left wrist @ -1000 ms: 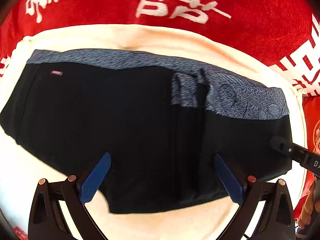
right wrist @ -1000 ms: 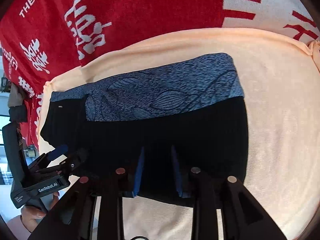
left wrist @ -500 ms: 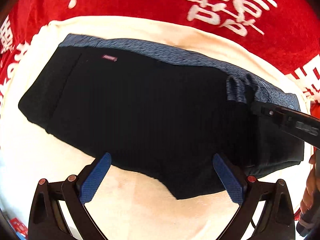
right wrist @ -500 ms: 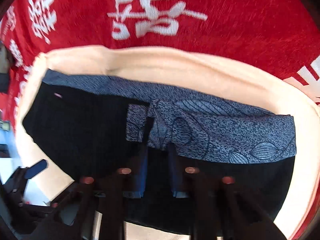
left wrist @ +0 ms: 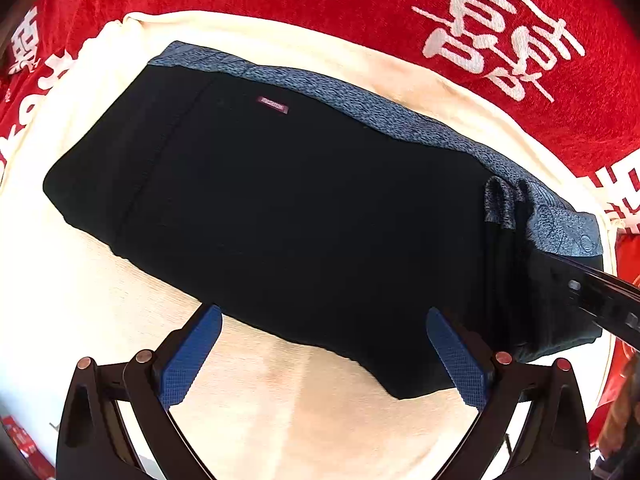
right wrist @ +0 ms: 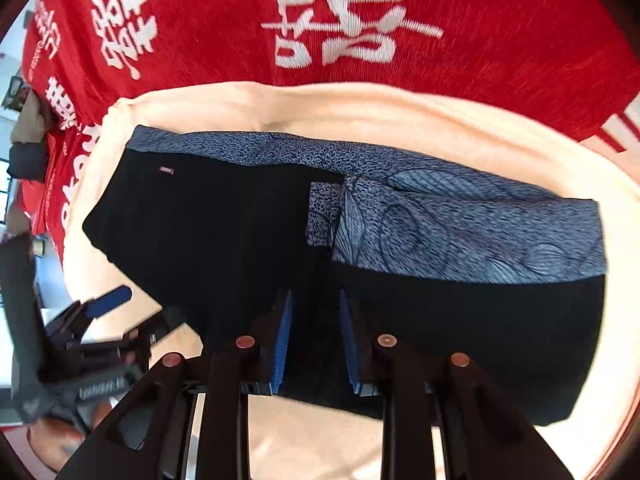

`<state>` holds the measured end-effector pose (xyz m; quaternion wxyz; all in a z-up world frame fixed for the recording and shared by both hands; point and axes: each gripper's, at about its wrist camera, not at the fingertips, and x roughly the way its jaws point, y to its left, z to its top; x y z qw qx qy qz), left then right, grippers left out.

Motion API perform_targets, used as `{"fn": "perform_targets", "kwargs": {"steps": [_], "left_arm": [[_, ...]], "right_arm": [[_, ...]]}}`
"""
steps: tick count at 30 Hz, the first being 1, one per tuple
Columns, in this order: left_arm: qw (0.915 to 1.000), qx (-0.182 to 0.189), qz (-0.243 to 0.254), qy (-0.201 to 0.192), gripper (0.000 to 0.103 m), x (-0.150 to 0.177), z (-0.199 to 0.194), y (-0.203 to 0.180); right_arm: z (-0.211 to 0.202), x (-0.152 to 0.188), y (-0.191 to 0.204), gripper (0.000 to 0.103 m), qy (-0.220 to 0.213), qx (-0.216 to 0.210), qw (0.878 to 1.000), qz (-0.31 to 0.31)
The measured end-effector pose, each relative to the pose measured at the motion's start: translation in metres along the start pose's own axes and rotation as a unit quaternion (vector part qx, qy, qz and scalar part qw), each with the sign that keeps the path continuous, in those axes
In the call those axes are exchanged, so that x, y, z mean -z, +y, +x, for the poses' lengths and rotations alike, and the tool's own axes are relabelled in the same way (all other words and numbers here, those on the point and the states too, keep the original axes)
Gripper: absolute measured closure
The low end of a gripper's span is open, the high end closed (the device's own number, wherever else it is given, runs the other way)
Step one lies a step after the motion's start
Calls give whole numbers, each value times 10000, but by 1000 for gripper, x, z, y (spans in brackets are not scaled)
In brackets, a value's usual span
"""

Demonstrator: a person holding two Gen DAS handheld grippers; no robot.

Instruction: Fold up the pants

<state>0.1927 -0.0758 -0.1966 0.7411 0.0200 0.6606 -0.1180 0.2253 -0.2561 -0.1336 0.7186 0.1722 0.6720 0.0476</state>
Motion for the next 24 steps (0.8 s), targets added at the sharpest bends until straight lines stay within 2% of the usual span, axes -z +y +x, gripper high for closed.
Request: {"fn": "perform_targets", "kwargs": {"steps": [2, 4, 7, 9, 10, 12, 16, 24], "left_arm": [[10000, -12, -26, -3, 0, -1, 0, 7], [10000, -21, -53, -16, 0, -1, -3, 12], [10000, -17, -94, -23, 0, -7, -1, 22], [10000, -26, -83, -23, 0, -9, 2, 5], [10000, -30, -81, -25, 0, -17, 6, 7], [10000, -37, -82, -19, 0, -20, 7, 7], [9999, -49, -123, 17, 0, -20, 6, 16], [9998, -45, -190, 15, 0, -19, 7, 33]], "right_arm": [[-4, 6, -5, 75, 1, 38, 10000, 89], [-1, 11, -9, 67, 56, 79, 9997, 209], [11, 18, -12, 62, 279, 49, 9987, 414], [17, 23, -6, 54, 300, 144, 9989, 317], [17, 25, 0, 49, 267, 219, 9992, 200], [18, 26, 9, 45, 265, 301, 9992, 41], [21, 30, 18, 43, 276, 478, 9984, -119], [19, 31, 17, 43, 336, 565, 9978, -46]]}}
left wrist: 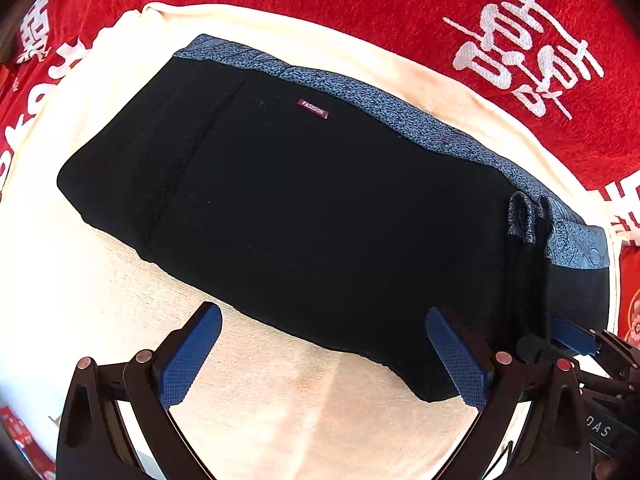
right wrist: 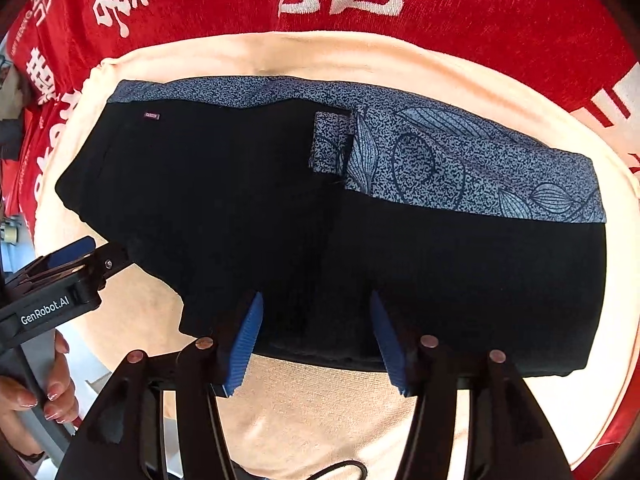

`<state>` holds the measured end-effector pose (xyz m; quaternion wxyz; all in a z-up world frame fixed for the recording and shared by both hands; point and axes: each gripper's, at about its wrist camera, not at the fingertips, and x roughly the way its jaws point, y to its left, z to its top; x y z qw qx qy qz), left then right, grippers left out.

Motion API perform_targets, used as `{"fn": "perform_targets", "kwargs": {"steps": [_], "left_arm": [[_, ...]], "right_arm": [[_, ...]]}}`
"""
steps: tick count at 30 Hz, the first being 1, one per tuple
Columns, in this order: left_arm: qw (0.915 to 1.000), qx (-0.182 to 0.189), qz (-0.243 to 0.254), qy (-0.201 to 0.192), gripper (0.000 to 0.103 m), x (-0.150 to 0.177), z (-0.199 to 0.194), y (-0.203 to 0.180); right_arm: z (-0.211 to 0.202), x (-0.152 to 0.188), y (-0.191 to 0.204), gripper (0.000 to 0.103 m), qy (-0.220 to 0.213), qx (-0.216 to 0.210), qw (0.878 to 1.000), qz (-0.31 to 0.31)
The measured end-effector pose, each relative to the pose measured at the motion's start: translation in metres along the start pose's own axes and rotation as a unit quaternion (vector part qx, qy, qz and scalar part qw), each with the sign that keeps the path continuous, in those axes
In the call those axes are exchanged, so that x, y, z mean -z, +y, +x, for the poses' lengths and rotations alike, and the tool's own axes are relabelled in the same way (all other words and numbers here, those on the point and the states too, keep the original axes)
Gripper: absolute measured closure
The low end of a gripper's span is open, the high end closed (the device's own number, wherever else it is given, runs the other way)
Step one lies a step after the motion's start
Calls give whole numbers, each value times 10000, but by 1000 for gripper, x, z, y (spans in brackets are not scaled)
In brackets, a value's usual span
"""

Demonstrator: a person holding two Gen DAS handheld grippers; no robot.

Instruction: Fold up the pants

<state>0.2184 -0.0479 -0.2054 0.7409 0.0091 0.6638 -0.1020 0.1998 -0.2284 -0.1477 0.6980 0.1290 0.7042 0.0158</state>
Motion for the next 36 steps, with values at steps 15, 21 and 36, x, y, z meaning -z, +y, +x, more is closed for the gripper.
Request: {"fn": "perform_targets", "kwargs": {"steps": [15, 21, 36], "left_arm": [[9998, 3, -167, 87, 0, 10, -3, 52], [9988, 202, -443, -85, 0, 9, -12, 85], [9768, 1244, -1623, -632, 0, -4, -24, 195]], "right_arm": [[-6, 0, 25, 43, -132, -14, 9996, -254], [9, 3, 29, 43, -2, 100, 9991, -413], [12, 4, 25, 38, 39, 29, 9993, -362]]}}
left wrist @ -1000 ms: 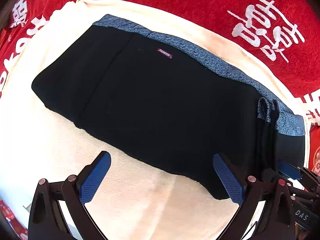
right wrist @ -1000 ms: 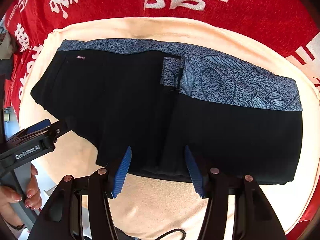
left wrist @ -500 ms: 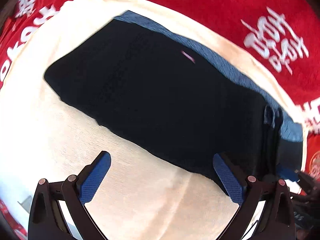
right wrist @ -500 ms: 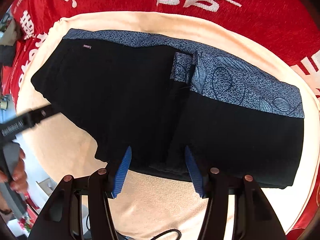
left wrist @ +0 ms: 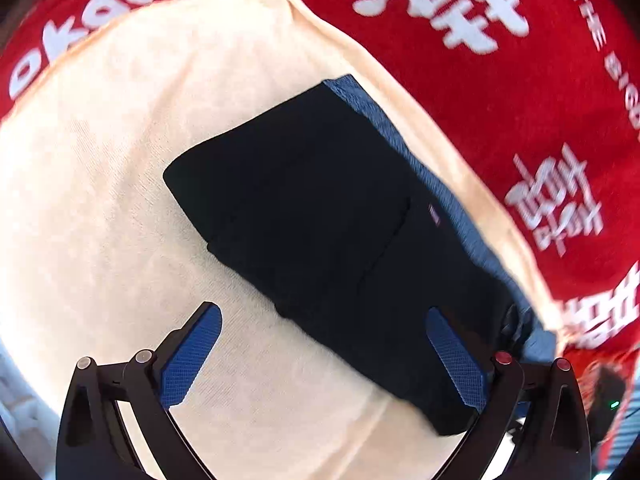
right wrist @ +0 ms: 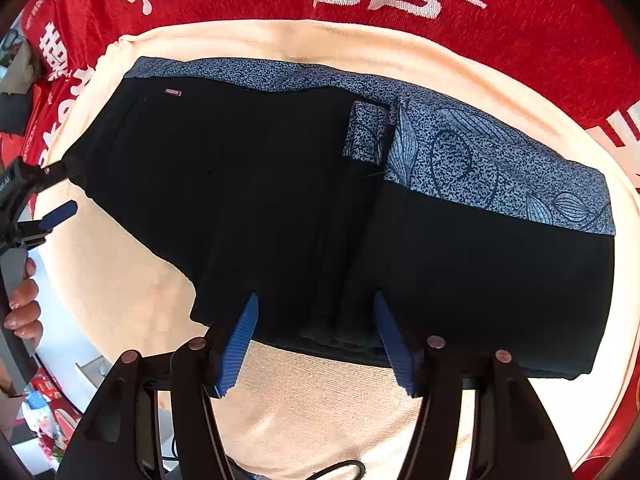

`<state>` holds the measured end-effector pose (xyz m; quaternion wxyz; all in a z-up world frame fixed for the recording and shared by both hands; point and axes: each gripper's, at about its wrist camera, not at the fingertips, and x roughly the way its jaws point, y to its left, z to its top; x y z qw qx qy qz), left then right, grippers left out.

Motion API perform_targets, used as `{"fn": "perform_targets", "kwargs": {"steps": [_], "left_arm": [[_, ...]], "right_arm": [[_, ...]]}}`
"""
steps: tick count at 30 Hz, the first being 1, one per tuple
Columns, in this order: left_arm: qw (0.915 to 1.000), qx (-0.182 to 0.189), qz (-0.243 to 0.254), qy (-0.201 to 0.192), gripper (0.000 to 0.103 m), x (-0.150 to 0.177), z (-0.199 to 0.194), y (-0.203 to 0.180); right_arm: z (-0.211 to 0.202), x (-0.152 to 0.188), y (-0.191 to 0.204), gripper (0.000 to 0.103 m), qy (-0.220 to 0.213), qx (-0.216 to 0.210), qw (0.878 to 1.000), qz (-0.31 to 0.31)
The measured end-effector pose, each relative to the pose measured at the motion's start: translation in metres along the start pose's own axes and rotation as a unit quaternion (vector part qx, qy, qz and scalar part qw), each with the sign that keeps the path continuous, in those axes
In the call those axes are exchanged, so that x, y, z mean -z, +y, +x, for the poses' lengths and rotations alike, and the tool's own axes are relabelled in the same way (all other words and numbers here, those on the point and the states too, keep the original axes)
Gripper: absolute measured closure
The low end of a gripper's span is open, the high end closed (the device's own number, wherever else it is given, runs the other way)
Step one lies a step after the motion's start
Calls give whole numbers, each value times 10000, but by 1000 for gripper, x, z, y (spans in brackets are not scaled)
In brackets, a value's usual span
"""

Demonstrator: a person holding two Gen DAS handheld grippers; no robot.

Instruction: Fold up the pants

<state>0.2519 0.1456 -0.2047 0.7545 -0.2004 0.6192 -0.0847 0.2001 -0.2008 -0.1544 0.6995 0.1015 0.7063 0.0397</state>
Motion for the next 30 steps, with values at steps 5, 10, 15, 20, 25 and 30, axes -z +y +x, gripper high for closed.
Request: {"fn": "perform_targets", "kwargs": {"steps": [5, 10, 15, 20, 25, 30], "left_arm": [[9924, 974, -758, -19, 0, -4, 1, 32], [9787, 1684, -1163, -145, 0, -4, 7, 41], [9801, 1677, -1041, -229, 0, -15, 13, 30], [9831, 1623, -820, -226, 0, -23, 18, 11], [9845, 1492, -887, -269, 0, -29, 32, 13], [9902, 1051, -865, -322, 1, -30, 35, -2]], "right_arm": [[1, 2, 2, 37, -19, 41, 9999, -111], [2, 2, 3, 37, -9, 67, 9999, -135], [3, 1, 5, 37, -11, 74, 9999, -113], [3, 3, 4, 37, -48, 34, 10000, -58], [3, 4, 2, 37, -49, 30, 10000, -50], [1, 3, 0, 37, -18, -43, 10000, -14]]}}
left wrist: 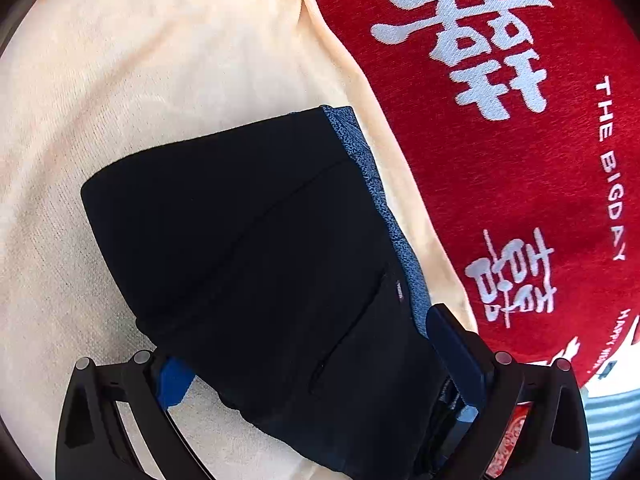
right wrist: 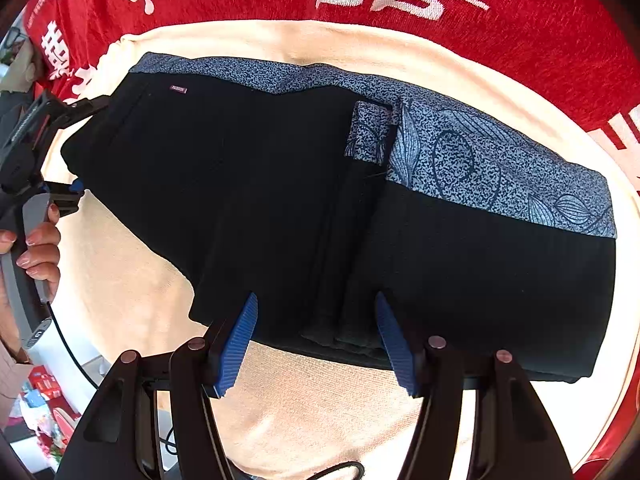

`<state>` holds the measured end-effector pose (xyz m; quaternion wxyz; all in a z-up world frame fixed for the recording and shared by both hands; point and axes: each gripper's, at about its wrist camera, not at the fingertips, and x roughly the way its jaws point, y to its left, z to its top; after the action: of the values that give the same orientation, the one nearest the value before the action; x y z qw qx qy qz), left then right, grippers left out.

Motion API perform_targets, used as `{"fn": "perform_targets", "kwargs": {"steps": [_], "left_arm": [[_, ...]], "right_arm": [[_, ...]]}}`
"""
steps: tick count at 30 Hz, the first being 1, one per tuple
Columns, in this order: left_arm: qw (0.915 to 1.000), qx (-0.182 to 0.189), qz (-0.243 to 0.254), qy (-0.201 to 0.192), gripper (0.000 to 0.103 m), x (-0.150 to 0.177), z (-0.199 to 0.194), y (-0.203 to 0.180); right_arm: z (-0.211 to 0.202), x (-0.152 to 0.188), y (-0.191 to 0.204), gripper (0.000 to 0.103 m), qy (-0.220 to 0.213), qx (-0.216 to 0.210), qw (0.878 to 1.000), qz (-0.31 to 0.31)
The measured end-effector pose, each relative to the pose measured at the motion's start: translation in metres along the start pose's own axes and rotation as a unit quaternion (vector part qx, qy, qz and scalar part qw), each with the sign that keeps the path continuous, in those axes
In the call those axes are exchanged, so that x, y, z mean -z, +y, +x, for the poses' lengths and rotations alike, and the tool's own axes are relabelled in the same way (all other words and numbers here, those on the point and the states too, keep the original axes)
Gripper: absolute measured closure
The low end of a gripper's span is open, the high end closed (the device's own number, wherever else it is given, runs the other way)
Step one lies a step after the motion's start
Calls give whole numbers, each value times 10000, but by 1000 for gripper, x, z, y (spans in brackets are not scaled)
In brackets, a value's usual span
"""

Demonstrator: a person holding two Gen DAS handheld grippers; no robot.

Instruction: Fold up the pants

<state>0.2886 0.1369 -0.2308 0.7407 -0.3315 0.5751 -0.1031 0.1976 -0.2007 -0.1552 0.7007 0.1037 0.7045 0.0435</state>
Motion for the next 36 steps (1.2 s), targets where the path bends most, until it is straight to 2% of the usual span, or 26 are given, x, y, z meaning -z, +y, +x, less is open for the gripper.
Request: {"fn": "perform_targets", "kwargs": {"steps": [2, 3, 4, 5, 7, 8, 10, 14, 16, 20, 22, 25, 28, 29, 32, 33, 34, 36], "left_arm": [[9990, -400, 153, -113, 11, 3, 0, -10], [9978, -585, 281, -142, 25, 4, 1, -14], [9941, -920, 539, -185, 44, 6, 1, -20], [9900, -1174, 765, -187, 54, 8, 2, -23], [9793, -1527, 1312, -190, 64, 14, 2, -34], [9737, -1617, 1586, -252, 66, 18, 0, -41], [9552, -1861, 2263, -421, 67, 29, -3, -62], [9108, -2155, 3427, -811, 67, 60, -10, -99], [8933, -2208, 3803, -928, 67, 72, -13, -109], [8716, -2295, 4215, -998, 67, 86, -11, -121], [8688, -2314, 4260, -1010, 67, 88, -11, -124], [8701, -2350, 4215, -1006, 67, 85, -9, -126], [8701, -2372, 4203, -1002, 67, 85, -10, -125], [8698, -2376, 4207, -1004, 67, 86, -10, -125], [8699, -2364, 4206, -1021, 67, 86, -10, -125], [8700, -2361, 4205, -1026, 67, 86, -10, -125], [8702, -2355, 4203, -1033, 67, 85, -10, -125], [8684, -2400, 4228, -977, 67, 85, -7, -125]], "right_arm": [[-6, -4, -3, 37, 15, -79, 10000, 35], [-10, -6, -5, 37, 0, -133, 9999, 60], [-15, -8, -7, 37, -33, -196, 9998, 98], [-20, -10, -9, 37, -86, -257, 9995, 136], [-29, -16, -10, 37, -187, -337, 9991, 187], [-35, -20, -11, 37, -250, -406, 9986, 213], [-45, -35, -11, 37, -308, -620, 9972, 264], [-59, -84, 7, 35, -271, -1360, 9902, 141], [-62, -115, 27, 22, -186, -1669, 9858, -55], [-59, -171, 79, 21, 257, -2380, 9701, -410], [-54, -187, 109, 20, 497, -2596, 9622, -652], [-41, -208, 162, 19, 940, -2502, 9554, -1253], [-19, -209, 208, 19, 1389, -2124, 9481, -1915], [-9, -206, 223, 19, 1515, -1878, 9459, -2170], [15, -196, 237, 19, 1752, -1431, 9429, -2445], [22, -197, 239, 26, 1850, -1359, 9428, -2416], [27, -197, 237, 57, 1914, -1284, 9439, -2365], [30, -194, 226, 73, 1831, -1233, 9486, -2268]]}}
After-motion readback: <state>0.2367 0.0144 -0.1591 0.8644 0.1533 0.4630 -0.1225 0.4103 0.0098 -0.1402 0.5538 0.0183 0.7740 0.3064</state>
